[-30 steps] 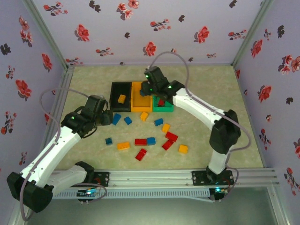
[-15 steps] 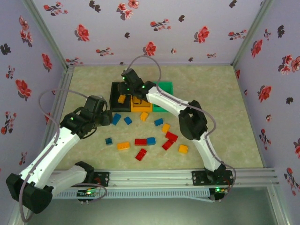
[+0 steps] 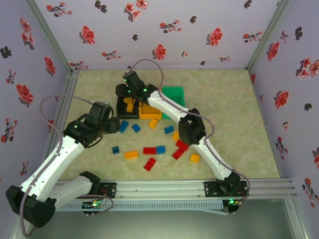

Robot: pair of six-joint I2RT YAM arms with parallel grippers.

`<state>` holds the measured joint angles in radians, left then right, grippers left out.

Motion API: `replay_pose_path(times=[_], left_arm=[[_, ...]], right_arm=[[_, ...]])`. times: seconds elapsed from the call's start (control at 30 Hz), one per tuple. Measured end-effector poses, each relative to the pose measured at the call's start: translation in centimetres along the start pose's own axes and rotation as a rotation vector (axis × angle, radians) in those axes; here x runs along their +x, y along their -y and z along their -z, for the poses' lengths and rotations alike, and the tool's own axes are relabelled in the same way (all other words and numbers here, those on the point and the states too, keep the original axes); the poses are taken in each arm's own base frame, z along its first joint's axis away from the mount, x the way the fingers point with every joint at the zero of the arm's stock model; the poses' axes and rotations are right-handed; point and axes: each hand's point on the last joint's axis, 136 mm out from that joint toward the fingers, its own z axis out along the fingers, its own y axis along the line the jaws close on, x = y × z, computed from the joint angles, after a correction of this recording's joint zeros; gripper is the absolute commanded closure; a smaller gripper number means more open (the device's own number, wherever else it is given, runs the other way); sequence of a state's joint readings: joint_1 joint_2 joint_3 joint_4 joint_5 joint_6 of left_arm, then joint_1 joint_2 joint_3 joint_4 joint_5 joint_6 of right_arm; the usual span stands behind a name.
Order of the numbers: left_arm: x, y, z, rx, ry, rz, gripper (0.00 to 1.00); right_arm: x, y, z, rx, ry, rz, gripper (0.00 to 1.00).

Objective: Sort the legos into containers by color

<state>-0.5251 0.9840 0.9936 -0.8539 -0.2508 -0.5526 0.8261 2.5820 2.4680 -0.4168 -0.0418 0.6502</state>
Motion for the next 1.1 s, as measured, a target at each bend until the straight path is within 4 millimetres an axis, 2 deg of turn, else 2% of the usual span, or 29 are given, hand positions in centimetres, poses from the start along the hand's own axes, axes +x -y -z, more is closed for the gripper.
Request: replay_pose_path(times=[0.17,0.3,0.43,0.57,0.67,0.77,0.87,0.97,1.1], left_arm=[[0.0,0.0,0.0,0.000,0.000,0.010,0.36],[0.3,0.0,-0.2,0.001,-0.007,0.017,0.33],[1.0,-0.1,-0.8,-0.004,-0.031,0.019,0.33],[1.8,-0.1,-1.7,-0.011,-0.063,0.034,0.33],[3.2,-0.4,-2.7,-0.026,-0.098,0.055,0.33],[5.1,-1.1,-3.8,-0.054,-0.145,0.093,0.33],[7.7,-2.0,-4.9,-0.091,-0.202,0.127,0.33],[10.6,-2.9,-5.8,-0.127,-0.257,0.157,0.33],[13.2,-3.6,-6.3,-0.146,-0.293,0.187,0.33]], right_arm=[[1.2,1.0,0.8,0.032,-0.041,0.013,0.46],[1.5,1.3,3.2,0.060,-0.058,0.039,0.45],[0.7,1.0,7.7,0.076,-0.040,0.071,0.44],[-0.4,0.7,13.7,0.081,0.018,0.096,0.42],[-0.6,1.3,17.8,0.097,0.063,0.106,0.41],[-0.4,3.0,20.9,0.126,0.093,0.097,0.40],[0.1,5.8,23.2,0.174,0.112,0.076,0.39],[0.5,8.6,24.7,0.224,0.122,0.054,0.39],[0.5,11.1,26.1,0.270,0.140,0.027,0.38]])
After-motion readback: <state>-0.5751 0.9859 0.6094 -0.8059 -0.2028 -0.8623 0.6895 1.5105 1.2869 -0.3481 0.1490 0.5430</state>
